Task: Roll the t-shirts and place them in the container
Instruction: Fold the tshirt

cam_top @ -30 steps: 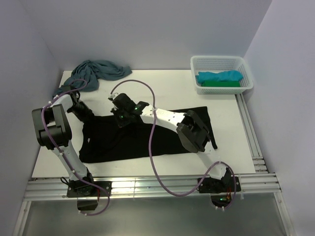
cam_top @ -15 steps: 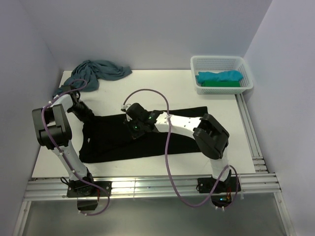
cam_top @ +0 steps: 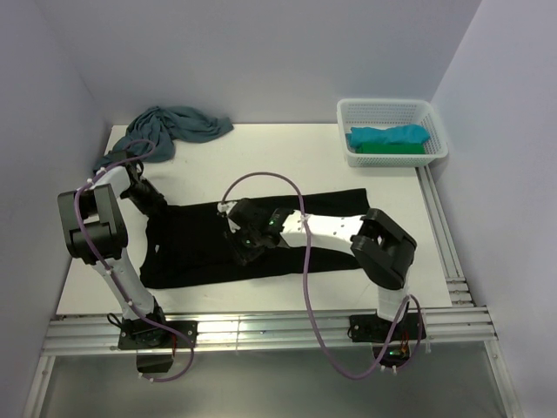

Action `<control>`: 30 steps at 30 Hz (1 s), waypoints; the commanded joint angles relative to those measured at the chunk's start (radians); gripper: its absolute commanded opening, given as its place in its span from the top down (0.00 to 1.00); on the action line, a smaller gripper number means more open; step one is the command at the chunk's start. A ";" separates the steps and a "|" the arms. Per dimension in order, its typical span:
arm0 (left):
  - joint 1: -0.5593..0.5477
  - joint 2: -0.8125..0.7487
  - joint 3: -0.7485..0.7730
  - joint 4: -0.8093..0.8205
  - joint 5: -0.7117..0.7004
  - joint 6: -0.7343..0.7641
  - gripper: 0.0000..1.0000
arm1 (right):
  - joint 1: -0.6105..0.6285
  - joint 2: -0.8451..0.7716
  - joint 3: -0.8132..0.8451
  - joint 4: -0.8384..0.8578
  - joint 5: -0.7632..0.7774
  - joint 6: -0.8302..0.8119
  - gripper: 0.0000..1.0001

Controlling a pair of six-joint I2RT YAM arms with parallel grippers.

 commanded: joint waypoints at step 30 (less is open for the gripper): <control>-0.178 -0.199 -0.193 0.072 0.239 -0.133 0.65 | 0.007 0.348 0.455 -0.070 -0.060 -0.062 1.00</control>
